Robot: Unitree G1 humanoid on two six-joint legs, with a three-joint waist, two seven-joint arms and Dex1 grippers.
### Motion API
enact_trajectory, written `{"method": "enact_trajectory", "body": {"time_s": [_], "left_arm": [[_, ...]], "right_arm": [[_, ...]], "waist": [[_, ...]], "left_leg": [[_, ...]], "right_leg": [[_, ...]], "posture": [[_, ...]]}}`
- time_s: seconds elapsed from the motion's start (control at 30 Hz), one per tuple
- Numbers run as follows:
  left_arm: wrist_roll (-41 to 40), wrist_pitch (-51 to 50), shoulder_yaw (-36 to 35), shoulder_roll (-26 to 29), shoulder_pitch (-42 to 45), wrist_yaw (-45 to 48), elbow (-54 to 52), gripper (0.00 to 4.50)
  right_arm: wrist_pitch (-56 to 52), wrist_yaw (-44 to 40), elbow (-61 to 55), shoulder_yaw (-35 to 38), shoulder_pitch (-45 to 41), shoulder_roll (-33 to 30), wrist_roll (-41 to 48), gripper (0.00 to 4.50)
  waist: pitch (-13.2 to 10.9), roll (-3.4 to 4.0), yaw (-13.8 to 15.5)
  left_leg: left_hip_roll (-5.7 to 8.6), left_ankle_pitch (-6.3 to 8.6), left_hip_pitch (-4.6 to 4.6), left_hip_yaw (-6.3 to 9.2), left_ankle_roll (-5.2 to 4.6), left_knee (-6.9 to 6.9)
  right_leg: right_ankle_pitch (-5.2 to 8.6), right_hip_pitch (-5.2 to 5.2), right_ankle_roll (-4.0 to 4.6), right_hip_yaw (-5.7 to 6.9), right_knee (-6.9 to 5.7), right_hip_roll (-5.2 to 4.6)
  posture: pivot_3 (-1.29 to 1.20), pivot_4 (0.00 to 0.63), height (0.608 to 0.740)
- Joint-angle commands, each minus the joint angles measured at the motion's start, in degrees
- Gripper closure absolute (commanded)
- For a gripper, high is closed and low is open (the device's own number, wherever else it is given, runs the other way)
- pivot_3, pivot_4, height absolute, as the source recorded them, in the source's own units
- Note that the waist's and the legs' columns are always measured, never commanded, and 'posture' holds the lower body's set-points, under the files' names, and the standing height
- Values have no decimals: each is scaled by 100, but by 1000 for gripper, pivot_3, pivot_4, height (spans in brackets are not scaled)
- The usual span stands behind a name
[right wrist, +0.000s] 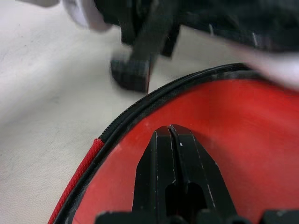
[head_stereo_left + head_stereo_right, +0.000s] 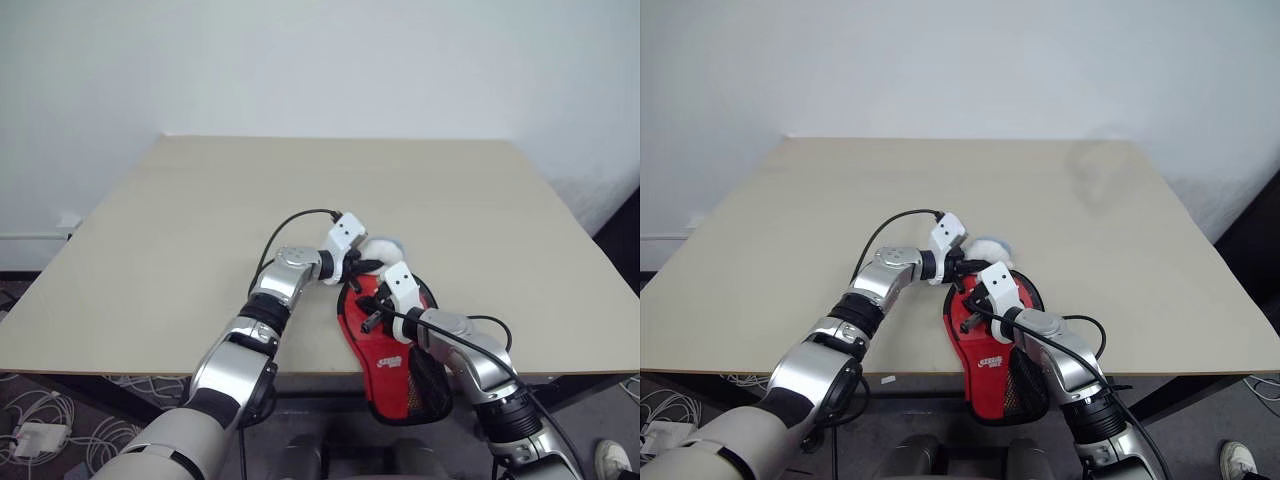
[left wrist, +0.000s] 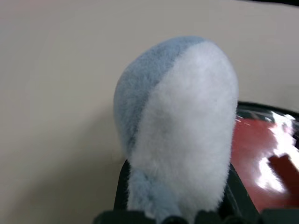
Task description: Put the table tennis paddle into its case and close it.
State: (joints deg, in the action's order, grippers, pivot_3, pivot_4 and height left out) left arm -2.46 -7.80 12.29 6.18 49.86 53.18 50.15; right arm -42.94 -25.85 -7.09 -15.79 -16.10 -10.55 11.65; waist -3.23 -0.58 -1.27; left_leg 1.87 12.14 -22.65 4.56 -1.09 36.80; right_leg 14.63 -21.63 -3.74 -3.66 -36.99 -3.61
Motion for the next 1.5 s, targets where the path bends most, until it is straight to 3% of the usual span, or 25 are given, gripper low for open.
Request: {"method": "enact_trajectory", "body": {"time_s": [0.03,0.17,0.57,1.0,1.17,1.27,1.37,1.5], "left_arm": [[50,102,177,-33,-148,344,-487,4191],[26,-136,280,-35,-429,562,-819,4191],[10,-366,297,85,-656,595,-1391,39],[-150,-696,225,571,-421,985,-2229,39],[-215,-971,313,803,-513,1265,-2790,39],[-185,-1033,380,970,-647,1354,-3108,39],[-238,-1162,421,1195,-880,1471,-3473,590],[-369,-1402,440,1416,-1262,1554,-4048,2024]], "right_arm": [[-79,7,-19,-52,19,10,-16,4500],[-77,9,-22,-52,26,16,-18,4500],[-70,-22,-5,-77,20,18,-19,4500],[-279,-245,-322,-181,42,-172,79,4500],[-887,-757,-1300,-201,40,-791,415,4500],[-1216,-1187,-1978,-124,93,-1482,677,4500],[-1593,-1513,-2515,300,72,-2078,1123,4500],[-2008,-1764,-2814,966,-237,-2541,1711,4500]], "waist": [[0,1,-1],[1,0,4],[9,0,-4],[9,0,0],[8,1,0],[7,2,0],[7,2,2],[6,1,-1]], "left_leg": [[0,0,0,1,0,0],[0,0,1,8,0,1],[4,0,6,28,0,3],[4,0,5,30,0,3],[7,0,1,32,0,5],[7,0,-1,33,0,6],[7,1,-2,34,-1,6],[-2,1,0,49,-1,4]], "right_leg": [[0,0,0,0,0,0],[-2,3,3,2,0,0],[0,16,1,16,1,-1],[0,15,2,18,1,-1],[0,14,2,20,1,-4],[4,14,-5,22,2,-5],[10,15,-15,23,5,-8],[11,11,-14,24,5,-8]], "posture": [[0,0,734],[0,0,734],[0,0,734],[0,0,734],[0,0,734],[0,0,734],[0,0,734],[0,0,734]]}}
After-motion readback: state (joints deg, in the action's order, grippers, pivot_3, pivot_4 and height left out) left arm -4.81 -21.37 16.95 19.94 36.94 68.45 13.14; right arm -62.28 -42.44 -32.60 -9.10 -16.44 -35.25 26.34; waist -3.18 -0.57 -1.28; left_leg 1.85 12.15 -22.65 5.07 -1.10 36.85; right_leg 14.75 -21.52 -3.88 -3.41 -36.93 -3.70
